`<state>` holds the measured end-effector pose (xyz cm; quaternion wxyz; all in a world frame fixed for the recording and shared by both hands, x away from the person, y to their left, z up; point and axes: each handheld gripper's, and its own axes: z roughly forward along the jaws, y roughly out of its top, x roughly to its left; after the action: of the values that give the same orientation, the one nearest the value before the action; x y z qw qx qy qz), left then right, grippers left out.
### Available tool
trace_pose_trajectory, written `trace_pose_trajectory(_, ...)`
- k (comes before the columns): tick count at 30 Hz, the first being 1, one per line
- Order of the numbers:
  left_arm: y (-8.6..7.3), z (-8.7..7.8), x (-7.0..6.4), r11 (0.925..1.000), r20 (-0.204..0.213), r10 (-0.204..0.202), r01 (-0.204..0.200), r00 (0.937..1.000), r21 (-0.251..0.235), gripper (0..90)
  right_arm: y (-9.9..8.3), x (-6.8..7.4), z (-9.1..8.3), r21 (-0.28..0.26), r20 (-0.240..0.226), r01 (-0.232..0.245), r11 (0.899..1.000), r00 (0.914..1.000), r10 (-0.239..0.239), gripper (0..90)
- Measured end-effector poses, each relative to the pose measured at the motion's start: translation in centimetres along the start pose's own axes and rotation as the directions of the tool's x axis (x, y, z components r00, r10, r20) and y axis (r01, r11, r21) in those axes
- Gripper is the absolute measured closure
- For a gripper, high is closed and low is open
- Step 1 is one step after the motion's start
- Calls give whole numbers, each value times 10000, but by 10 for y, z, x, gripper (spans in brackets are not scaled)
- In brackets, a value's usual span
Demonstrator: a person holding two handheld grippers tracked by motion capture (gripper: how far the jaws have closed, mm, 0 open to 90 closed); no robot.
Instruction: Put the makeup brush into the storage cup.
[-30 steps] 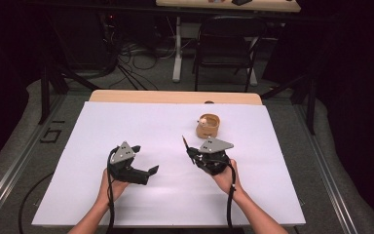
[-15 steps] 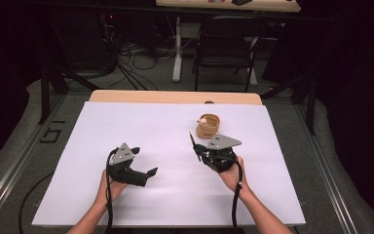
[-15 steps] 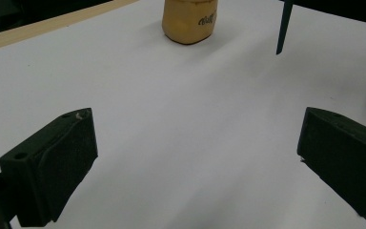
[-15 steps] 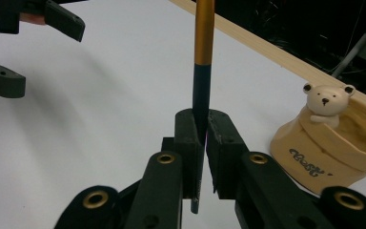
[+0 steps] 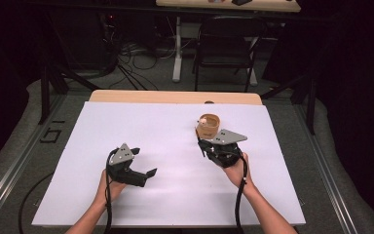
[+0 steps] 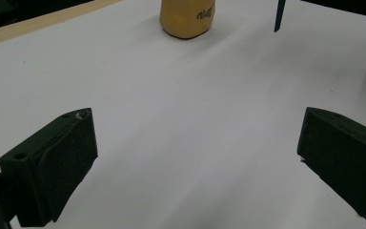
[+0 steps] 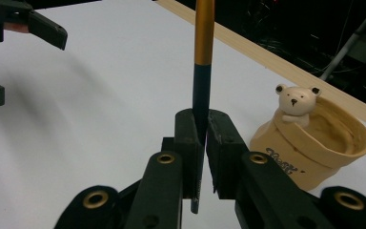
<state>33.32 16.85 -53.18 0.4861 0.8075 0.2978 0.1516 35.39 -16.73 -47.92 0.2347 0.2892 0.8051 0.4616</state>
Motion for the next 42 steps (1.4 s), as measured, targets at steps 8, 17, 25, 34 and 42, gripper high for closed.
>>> trace_pose_trajectory(8,0,3,-1,9998,75,178,-179,9998,119,0,2,-8,-6,-119,112,-70,9999,9999,72,837)
trace_pose_trajectory(17,-1,4,-2,9996,150,242,-243,9996,109,0,3,-16,-12,-132,109,-123,9998,9999,125,837)
trace_pose_trajectory(25,0,1,-2,9997,60,256,-256,9997,16,0,4,-21,-16,-85,97,-211,9997,9997,212,837)
trace_pose_trajectory(34,-1,1,-2,9997,12,260,-260,9997,25,0,8,-29,-21,-97,159,-348,9993,9993,350,838)
trace_pose_trajectory(42,-2,-1,-3,9997,-35,223,-223,9997,39,0,11,-34,-22,-141,115,-483,9987,9988,485,838)
